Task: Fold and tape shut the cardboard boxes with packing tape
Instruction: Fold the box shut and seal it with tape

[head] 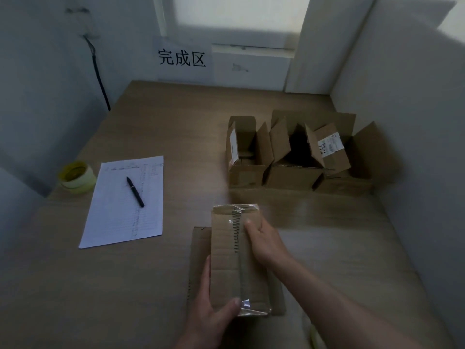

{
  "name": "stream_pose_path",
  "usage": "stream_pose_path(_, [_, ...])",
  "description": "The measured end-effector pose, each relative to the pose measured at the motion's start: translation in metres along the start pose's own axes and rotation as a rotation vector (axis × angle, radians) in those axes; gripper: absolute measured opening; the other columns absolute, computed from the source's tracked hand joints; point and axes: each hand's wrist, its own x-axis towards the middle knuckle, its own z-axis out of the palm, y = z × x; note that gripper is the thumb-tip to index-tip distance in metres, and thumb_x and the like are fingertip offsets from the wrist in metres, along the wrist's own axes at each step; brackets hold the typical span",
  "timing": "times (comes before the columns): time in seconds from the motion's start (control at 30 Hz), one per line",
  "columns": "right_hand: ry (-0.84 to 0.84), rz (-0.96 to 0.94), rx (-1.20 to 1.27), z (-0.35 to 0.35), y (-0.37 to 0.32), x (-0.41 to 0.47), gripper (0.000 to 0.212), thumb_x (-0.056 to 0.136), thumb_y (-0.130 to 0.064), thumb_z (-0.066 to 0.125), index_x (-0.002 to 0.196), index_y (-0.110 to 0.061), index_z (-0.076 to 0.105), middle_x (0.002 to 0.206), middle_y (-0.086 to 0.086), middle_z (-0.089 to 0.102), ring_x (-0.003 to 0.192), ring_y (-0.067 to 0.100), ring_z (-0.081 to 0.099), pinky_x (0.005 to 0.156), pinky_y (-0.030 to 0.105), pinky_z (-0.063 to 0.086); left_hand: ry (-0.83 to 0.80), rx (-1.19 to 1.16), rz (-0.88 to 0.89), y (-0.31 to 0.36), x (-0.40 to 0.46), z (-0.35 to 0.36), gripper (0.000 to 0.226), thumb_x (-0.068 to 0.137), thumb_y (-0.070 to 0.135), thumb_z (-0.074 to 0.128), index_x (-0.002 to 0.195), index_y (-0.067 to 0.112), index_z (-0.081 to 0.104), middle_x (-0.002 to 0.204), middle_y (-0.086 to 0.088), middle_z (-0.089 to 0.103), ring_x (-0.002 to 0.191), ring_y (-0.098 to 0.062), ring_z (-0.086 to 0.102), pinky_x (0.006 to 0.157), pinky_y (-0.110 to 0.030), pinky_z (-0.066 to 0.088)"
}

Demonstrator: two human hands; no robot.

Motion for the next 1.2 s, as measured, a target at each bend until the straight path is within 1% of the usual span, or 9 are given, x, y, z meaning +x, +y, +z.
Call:
stream_pose_path(0.13, [-0.056,-0.042,0.088,0.002,0.013,-0.043,0.078,0.089,-0.059,0.054,0.145,-0.061,0.0,0.147,-0.003,0.045,0.122,0.014,0.053,0.099,0.039,0.047,-0.034,0.032,-0.002,-0.001,0.0,-0.002,0.094,0.069,0.048,0.075,0.136,0.062,0.011,0.131,0.025,0.049,0.111,0.008,0.057,0.089,-0.015,0.049])
stream_pose_path(0.27, [-0.029,-0.117,0.005,0.013,0.035,-0.084,0.098,0.08,-0.063,0.056,0.148,-0.054,-0.014,0.155,-0.01,0.033,0.132,0.01,0.043,0.108,0.031,0.038,0.035,0.066,0.034,-0.006,-0.001,0.003,0.078,0.079,0.057,0.06,0.142,0.058,0.015,0.133,0.029,0.05,0.118,0.008,0.053,0.098,-0.023,0.046])
stream_pose_path(0.33, [0.044,-0.156,-0.045,0.017,0.039,-0.092,0.094,0.089,-0.052,0.058,0.149,-0.051,-0.014,0.157,-0.007,0.033,0.134,0.013,0.043,0.107,0.028,0.036,0.067,0.045,0.013,-0.006,-0.001,0.005,0.075,0.081,0.056,0.055,0.148,0.047,0.021,0.136,0.023,0.051,0.119,0.005,0.054,0.104,-0.033,0.045])
stream_pose_path(0.47, [0.075,-0.168,-0.015,0.019,0.035,-0.089,0.086,0.097,-0.034,0.057,0.153,-0.04,-0.008,0.158,-0.003,0.032,0.138,0.014,0.039,0.112,0.032,0.034,0.087,0.09,-0.05,0.008,0.006,0.004,0.066,0.076,0.06,0.055,0.138,0.042,0.041,0.123,0.016,0.063,0.104,0.004,0.062,0.097,-0.034,0.05])
stream_pose_path(0.67, [0.039,-0.128,0.065,0.022,0.036,-0.084,0.08,0.1,-0.035,0.049,0.151,-0.048,-0.011,0.156,-0.002,0.035,0.137,0.016,0.042,0.112,0.042,0.039,0.193,0.39,0.067,0.022,0.008,0.015,0.087,0.084,0.047,0.067,0.152,0.033,0.015,0.123,0.023,0.05,0.108,0.002,0.052,0.092,-0.024,0.045])
stream_pose_path(0.9, [0.073,-0.057,-0.036,-0.01,0.019,-0.033,0.125,0.061,-0.058,0.077,0.152,-0.044,-0.008,0.151,-0.004,0.043,0.131,0.017,0.048,0.109,0.042,0.041,0.183,0.426,0.08,0.015,0.012,0.009,0.098,0.075,0.053,0.074,0.152,0.034,0.017,0.136,0.012,0.054,0.118,-0.004,0.055,0.095,-0.021,0.044])
stream_pose_path(1.0, [0.13,-0.13,-0.107,-0.02,0.001,0.011,0.118,0.066,-0.054,0.082,0.154,-0.04,0.005,0.155,-0.004,0.038,0.138,0.018,0.04,0.113,0.039,0.036,0.172,0.423,0.072,0.016,0.013,0.007,0.102,0.068,0.066,0.067,0.151,0.039,0.014,0.132,0.017,0.052,0.117,-0.003,0.054,0.098,-0.024,0.045])
stream_pose_path(1.07, [0.125,-0.099,-0.094,-0.024,-0.008,0.036,0.099,0.067,-0.054,0.082,0.15,-0.037,0.032,0.147,-0.003,0.049,0.133,0.017,0.046,0.108,0.029,0.037,0.166,0.414,0.066,0.016,0.013,0.007,0.103,0.063,0.073,0.06,0.15,0.042,0.013,0.127,0.023,0.051,0.113,0.001,0.053,0.097,-0.024,0.046])
stream_pose_path(1.2, [0.135,-0.055,-0.058,-0.018,-0.01,0.058,0.04,0.076,-0.057,0.074,0.107,-0.031,0.072,0.103,-0.011,0.071,0.101,0.012,0.064,0.084,0.027,0.048,0.185,0.402,0.063,0.014,0.015,0.01,0.094,0.07,0.066,0.063,0.148,0.043,0.016,0.12,0.033,0.049,0.11,0.006,0.053,0.094,-0.02,0.044])
